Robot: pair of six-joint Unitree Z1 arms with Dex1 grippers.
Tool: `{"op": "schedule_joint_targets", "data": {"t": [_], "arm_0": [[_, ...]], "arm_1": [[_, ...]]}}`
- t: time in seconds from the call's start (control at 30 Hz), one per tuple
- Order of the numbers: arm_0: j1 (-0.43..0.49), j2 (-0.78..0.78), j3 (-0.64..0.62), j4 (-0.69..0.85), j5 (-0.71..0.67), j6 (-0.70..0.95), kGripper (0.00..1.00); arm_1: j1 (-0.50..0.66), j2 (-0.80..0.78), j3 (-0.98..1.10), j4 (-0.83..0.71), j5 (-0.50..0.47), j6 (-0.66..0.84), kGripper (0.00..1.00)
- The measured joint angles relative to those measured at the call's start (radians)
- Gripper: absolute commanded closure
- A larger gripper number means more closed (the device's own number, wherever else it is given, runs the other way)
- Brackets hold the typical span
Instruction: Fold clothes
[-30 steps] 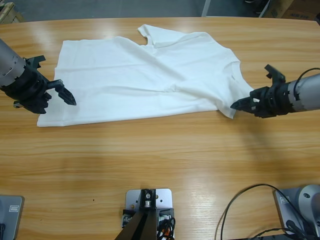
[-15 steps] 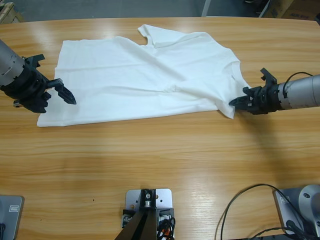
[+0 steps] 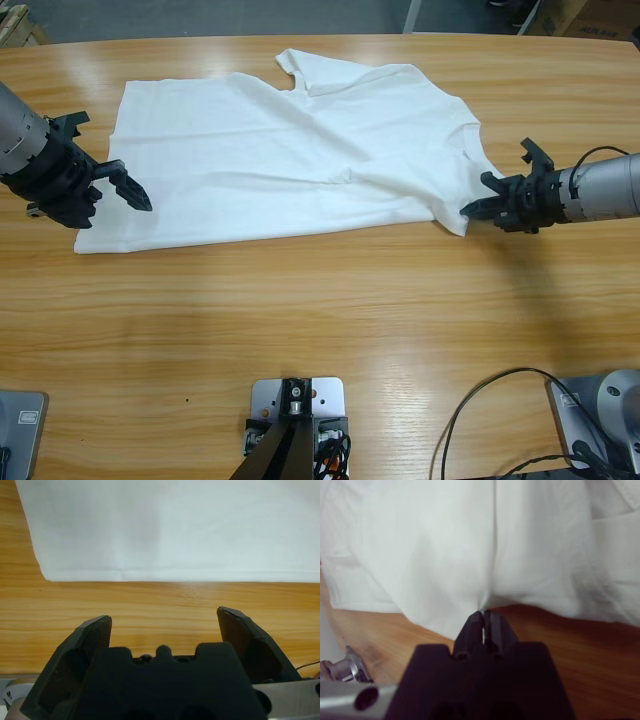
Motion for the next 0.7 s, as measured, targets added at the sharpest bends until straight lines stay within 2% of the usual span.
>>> {"op": "schedule_joint_targets", "data": {"t": [0.2, 0.43, 0.7], "arm_0": [[0.0, 0.0, 0.009, 0.0, 0.0, 0.0, 0.174], [0.0, 0.0, 0.018, -0.003, 0.0, 0.0, 0.174], [0.0, 0.0, 0.032, -0.016, 0.0, 0.0, 0.174]], "arm_1": [[0.0, -0.045, -0.032, 0.067, 0.001, -0.004, 1.0], [0.0, -0.15, -0.307, 0.284, 0.0, -0.046, 1.0], [0.0, -0.045, -0.425, 0.311, -0.018, -0.106, 1.0]]}}
